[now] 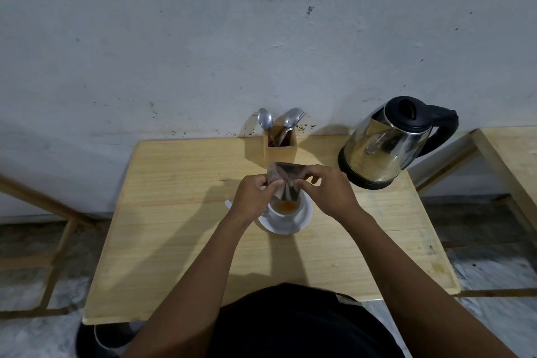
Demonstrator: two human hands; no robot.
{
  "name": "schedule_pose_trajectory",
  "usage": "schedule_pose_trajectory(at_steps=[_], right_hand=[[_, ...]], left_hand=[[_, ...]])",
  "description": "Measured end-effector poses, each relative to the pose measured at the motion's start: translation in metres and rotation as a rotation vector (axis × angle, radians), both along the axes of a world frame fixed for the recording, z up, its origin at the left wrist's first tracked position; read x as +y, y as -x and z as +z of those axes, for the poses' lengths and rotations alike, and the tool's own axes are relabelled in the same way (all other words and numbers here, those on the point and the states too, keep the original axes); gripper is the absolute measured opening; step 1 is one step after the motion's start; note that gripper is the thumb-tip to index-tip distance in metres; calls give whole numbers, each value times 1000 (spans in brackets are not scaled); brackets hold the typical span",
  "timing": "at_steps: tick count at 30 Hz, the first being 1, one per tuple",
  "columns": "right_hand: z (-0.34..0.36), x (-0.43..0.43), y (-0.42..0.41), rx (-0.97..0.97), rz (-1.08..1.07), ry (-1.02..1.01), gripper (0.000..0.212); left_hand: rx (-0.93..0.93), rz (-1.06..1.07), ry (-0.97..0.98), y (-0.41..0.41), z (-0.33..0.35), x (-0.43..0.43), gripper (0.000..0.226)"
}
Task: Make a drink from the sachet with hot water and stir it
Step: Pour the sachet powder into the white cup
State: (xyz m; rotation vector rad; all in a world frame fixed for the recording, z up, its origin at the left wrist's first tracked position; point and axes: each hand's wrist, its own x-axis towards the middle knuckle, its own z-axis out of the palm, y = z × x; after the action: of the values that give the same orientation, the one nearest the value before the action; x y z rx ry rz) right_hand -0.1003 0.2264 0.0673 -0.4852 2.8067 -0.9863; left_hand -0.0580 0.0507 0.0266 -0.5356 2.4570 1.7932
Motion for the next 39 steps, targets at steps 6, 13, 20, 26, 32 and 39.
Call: schedule_pose_trajectory(at_steps=[6, 13, 20, 26, 32, 39], right_hand=[[1, -1, 3, 13, 23, -19, 18], [1, 4, 9, -35, 23, 50, 5], [-4, 5, 12, -77, 9, 1, 14], [-1, 6, 16, -118, 92, -7, 15], [3, 6, 18, -71, 46, -95, 12], [-1, 7, 17, -97, 40, 41, 11]], left_hand=[[23, 34, -28, 3, 6, 4, 17], [2, 3, 84, 8, 1, 7, 24], [6, 1, 88, 9, -4, 5, 28], [6, 34, 100, 11, -4, 5, 37], [-30, -19, 102, 8, -1, 8, 30], [30, 48, 99, 4, 12, 8, 30]])
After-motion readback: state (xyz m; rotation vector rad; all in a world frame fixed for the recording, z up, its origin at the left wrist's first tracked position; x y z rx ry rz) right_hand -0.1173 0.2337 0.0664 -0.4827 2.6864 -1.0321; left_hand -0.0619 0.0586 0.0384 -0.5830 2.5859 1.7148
